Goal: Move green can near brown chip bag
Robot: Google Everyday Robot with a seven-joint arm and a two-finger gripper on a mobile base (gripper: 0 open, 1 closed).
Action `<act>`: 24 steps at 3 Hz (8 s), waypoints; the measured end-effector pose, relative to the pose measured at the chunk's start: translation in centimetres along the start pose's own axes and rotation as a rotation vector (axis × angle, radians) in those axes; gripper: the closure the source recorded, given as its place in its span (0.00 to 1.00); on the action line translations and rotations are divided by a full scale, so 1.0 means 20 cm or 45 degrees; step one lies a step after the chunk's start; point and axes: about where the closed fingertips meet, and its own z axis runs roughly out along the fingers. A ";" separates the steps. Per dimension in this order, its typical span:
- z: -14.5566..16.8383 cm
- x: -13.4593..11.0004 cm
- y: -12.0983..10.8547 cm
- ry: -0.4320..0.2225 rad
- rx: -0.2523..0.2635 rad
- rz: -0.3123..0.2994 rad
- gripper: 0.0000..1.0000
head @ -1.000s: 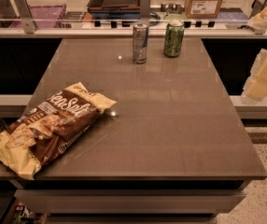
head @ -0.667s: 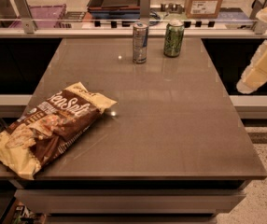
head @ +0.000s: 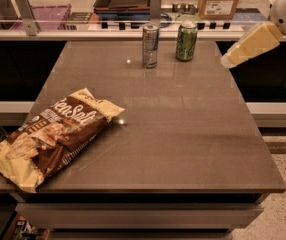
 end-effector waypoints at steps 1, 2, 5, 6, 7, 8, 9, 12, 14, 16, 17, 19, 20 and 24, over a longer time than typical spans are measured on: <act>0.13 -0.07 -0.07 -0.069 0.073 0.142 0.00; 0.29 -0.06 -0.10 -0.097 0.118 0.317 0.00; 0.53 0.00 -0.18 -0.161 0.186 0.572 0.00; 0.57 -0.03 -0.24 -0.217 0.239 0.589 0.00; 0.62 -0.09 -0.35 -0.333 0.323 0.613 0.00; 0.67 -0.15 -0.43 -0.426 0.354 0.621 0.00; 0.75 -0.20 -0.46 -0.488 0.331 0.625 0.00; 1.10 -0.34 -0.40 -0.676 0.106 0.610 0.00; 1.26 -0.31 -0.39 -0.769 0.046 0.628 0.00; 1.39 -0.29 -0.38 -0.819 -0.001 0.629 0.00; 1.40 -0.30 -0.37 -0.820 -0.006 0.627 0.16; 1.41 -0.31 -0.36 -0.821 -0.015 0.625 0.63; 1.42 -0.32 -0.35 -0.822 -0.020 0.624 0.87; 1.24 -0.33 -0.39 -0.843 -0.102 0.595 1.00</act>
Offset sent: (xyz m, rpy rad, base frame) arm 0.0874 0.0093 -0.0554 0.3312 -0.0327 -0.3466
